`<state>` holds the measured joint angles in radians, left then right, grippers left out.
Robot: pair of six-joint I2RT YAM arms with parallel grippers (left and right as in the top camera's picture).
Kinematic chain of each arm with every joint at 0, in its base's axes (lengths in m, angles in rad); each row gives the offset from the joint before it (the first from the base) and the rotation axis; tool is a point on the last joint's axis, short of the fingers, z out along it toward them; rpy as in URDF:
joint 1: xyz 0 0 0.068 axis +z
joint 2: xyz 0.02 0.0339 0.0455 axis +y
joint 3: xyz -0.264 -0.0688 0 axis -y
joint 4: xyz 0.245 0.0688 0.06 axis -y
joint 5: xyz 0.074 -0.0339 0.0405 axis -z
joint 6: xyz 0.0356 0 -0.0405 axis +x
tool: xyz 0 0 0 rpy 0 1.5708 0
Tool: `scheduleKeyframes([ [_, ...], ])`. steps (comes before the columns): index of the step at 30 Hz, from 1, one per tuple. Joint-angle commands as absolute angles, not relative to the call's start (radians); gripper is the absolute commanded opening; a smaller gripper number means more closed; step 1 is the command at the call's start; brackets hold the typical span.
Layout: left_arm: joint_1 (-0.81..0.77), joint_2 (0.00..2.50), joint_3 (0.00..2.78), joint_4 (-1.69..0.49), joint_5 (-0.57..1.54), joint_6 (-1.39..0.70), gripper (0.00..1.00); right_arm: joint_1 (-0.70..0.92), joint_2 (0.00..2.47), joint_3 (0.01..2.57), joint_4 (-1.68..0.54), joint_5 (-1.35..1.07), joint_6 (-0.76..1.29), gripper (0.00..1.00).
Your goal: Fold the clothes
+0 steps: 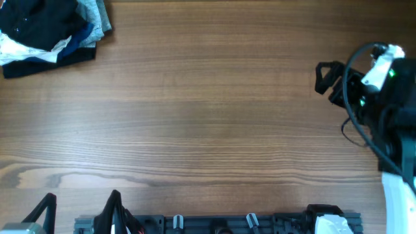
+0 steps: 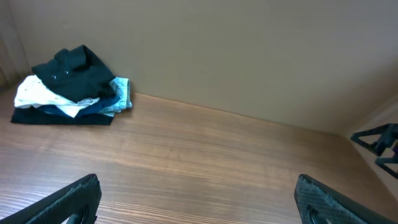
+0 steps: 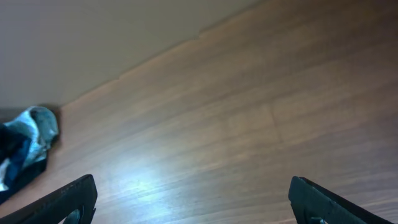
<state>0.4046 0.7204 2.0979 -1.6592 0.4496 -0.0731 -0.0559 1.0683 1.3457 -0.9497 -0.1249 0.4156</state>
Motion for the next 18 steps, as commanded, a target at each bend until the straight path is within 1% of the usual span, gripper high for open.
scheduleKeyframes([
  [1, 0.398, 0.719, 2.090, -1.655, 0.429, -0.056, 1.00, -0.053, 1.130, 1.344, -0.947, -0.100, 0.446, 1.00],
  [8, 0.398, 0.719, 2.090, -1.658, 0.429, -0.056, 1.00, -0.053, 1.177, 1.344, -0.923, -0.104, 0.492, 1.00],
  [12, 0.398, 0.719, 2.090, -1.658, 0.429, -0.056, 1.00, -0.053, 1.144, 1.345, -0.893, -0.115, 0.501, 1.00],
  [18, 0.398, 0.719, 2.090, -1.658, 0.429, -0.056, 1.00, -0.053, 1.072, 1.345, -0.894, -0.194, 0.501, 1.00],
])
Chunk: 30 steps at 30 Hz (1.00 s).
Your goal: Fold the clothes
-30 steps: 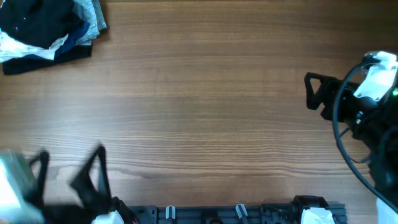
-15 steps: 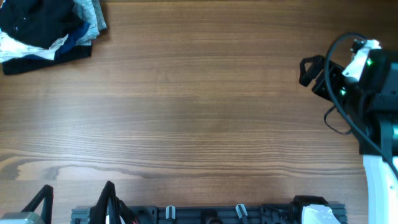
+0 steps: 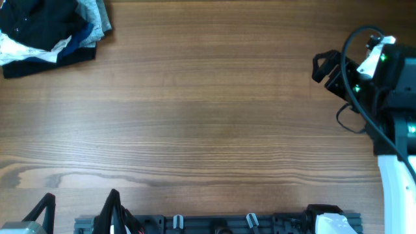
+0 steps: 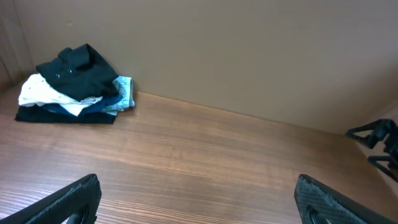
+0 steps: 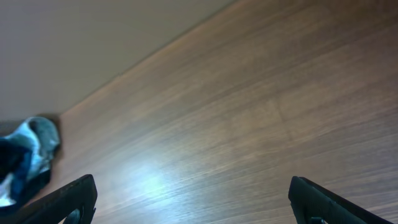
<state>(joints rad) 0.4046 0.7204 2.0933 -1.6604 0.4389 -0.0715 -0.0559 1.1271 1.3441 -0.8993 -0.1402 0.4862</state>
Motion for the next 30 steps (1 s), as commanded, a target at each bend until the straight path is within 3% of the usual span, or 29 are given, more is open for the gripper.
scheduleKeyframes([
  [1, 0.398, 0.719, 2.090, -1.658, 0.429, -0.056, 1.00, -0.053, 1.060, 1.345, -0.894, -0.211, 0.501, 1.00],
  [21, 0.398, 0.719, 2.090, -1.658, 0.429, -0.056, 1.00, -0.053, 0.878, 1.331, -0.961, -0.052, 0.387, 1.00],
  [30, 0.398, 0.719, 2.090, -1.658, 0.429, -0.056, 1.00, -0.053, 0.569, 0.988, -0.749, 0.012, 0.359, 1.00],
])
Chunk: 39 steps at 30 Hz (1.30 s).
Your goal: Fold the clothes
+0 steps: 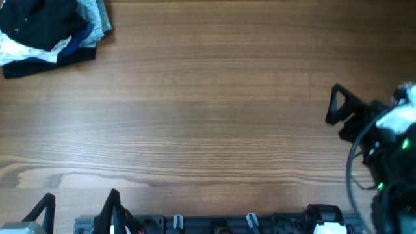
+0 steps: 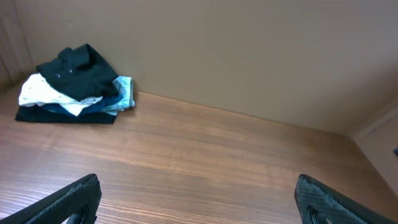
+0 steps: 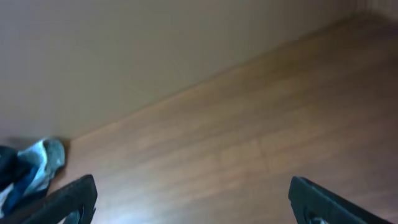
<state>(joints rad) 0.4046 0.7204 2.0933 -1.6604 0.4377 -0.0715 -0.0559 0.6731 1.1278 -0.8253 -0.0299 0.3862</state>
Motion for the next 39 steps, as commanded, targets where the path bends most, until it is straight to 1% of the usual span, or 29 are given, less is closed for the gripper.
scheduleKeyframes([
  [1, 0.398, 0.719, 2.090, -1.658, 0.429, -0.056, 1.00, -0.053, 0.516, 0.908, -0.683, 0.012, 0.358, 1.00],
  [8, 0.398, 0.719, 2.090, -1.658, 0.429, -0.056, 1.00, -0.053, 0.269, 0.483, -0.289, -0.001, 0.344, 1.00],
  [11, 0.398, 0.719, 2.090, -1.658, 0.429, -0.056, 1.00, -0.053, 0.181, 0.293, -0.084, -0.027, 0.348, 1.00],
  [16, 0.398, 0.719, 2.090, -1.658, 0.429, -0.056, 1.00, -0.053, 0.113, 0.110, 0.101, -0.005, 0.446, 1.00],
  [20, 0.398, 0.719, 2.090, -1.658, 0.429, -0.056, 1.00, -0.053, 0.071, 0.012, 0.229, -0.003, 0.447, 1.00],
  [27, 0.398, 0.719, 2.090, -1.658, 0.429, -0.056, 1.00, -0.053, 0.003, 0.005, 0.162, 0.006, 0.444, 1.00],
  [32, 0.398, 0.719, 2.090, -1.658, 0.429, -0.056, 1.00, -0.053, 0.003, 0.005, 0.014, 0.004, 0.445, 1.00],
  [36, 0.398, 0.719, 2.090, -1.658, 0.429, -0.056, 1.00, -0.053, 0.003, 0.005, 0.003, -0.037, 0.311, 1.00],
  [39, 0.398, 0.719, 2.090, -1.658, 0.429, -0.056, 1.00, -0.053, 0.003, 0.005, 0.002, -0.038, 0.261, 1.00],
])
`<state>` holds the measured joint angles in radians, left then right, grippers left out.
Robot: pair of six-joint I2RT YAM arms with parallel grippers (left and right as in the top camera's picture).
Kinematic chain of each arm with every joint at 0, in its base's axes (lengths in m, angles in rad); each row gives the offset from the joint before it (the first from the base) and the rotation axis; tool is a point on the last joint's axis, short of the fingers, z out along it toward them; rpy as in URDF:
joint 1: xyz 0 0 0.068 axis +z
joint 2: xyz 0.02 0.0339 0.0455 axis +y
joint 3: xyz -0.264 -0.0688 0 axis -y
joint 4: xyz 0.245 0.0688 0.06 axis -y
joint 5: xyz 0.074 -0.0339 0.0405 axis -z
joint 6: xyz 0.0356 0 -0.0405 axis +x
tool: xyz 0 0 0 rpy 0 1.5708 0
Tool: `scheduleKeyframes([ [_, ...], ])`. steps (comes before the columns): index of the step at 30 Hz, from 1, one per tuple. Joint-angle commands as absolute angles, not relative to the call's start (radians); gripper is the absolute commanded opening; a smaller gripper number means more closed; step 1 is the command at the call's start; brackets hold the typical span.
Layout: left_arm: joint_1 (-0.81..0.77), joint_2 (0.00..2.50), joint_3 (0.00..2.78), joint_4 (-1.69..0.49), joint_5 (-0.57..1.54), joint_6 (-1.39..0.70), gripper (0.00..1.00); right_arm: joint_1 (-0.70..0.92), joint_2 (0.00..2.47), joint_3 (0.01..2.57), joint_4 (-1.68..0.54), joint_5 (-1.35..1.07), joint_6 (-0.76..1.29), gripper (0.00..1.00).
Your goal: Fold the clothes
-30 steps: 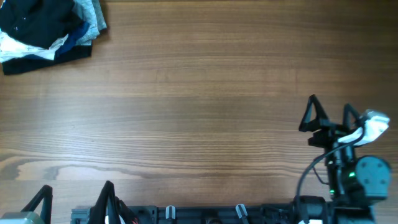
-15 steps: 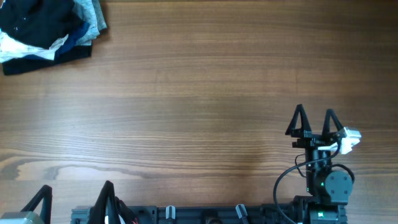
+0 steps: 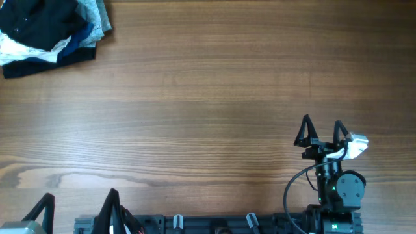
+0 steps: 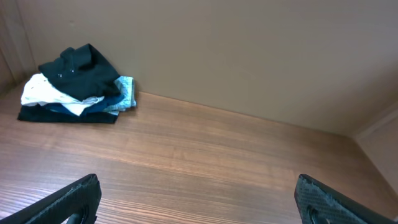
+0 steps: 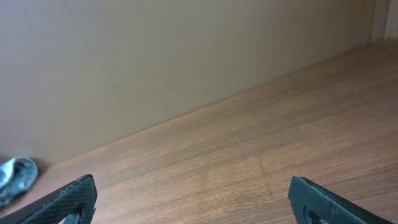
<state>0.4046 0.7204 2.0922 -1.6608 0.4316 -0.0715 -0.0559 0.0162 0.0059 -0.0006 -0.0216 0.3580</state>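
A pile of clothes (image 3: 45, 29), black, white and light blue, lies in the table's far left corner; it also shows in the left wrist view as the pile (image 4: 73, 87), and its light blue edge (image 5: 13, 177) shows at the left of the right wrist view. My right gripper (image 3: 322, 133) stands open near the front right, far from the pile, with nothing between its fingers. My left gripper (image 3: 78, 207) is open at the front left edge, empty too.
The wooden table (image 3: 208, 104) stretches bare between the pile and both grippers. A beige wall (image 4: 236, 56) rises along the far side. The arm mounts and a rail (image 3: 214, 224) line the front edge.
My right arm has moved from the right edge of the table down to the front right and now points toward the far wall. The left gripper and the pile have not moved.
My right gripper hung open at the far right of the table, then a little farther back. Then it stood lower along the right edge, and now it is at the front right. The pile stayed in its corner, and the left gripper kept its place at the front left.
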Motion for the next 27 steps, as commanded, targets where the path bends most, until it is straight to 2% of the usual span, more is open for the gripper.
scheduleKeyframes([
  [1, 0.398, 0.719, 2.090, -1.658, 0.429, -0.056, 1.00, -0.053, 0.003, 0.005, 0.002, -0.039, 0.263, 1.00],
  [27, 0.398, 0.719, 2.090, -1.658, 0.429, -0.056, 1.00, -0.053, 0.018, 0.005, 0.002, -0.052, 0.265, 1.00],
])
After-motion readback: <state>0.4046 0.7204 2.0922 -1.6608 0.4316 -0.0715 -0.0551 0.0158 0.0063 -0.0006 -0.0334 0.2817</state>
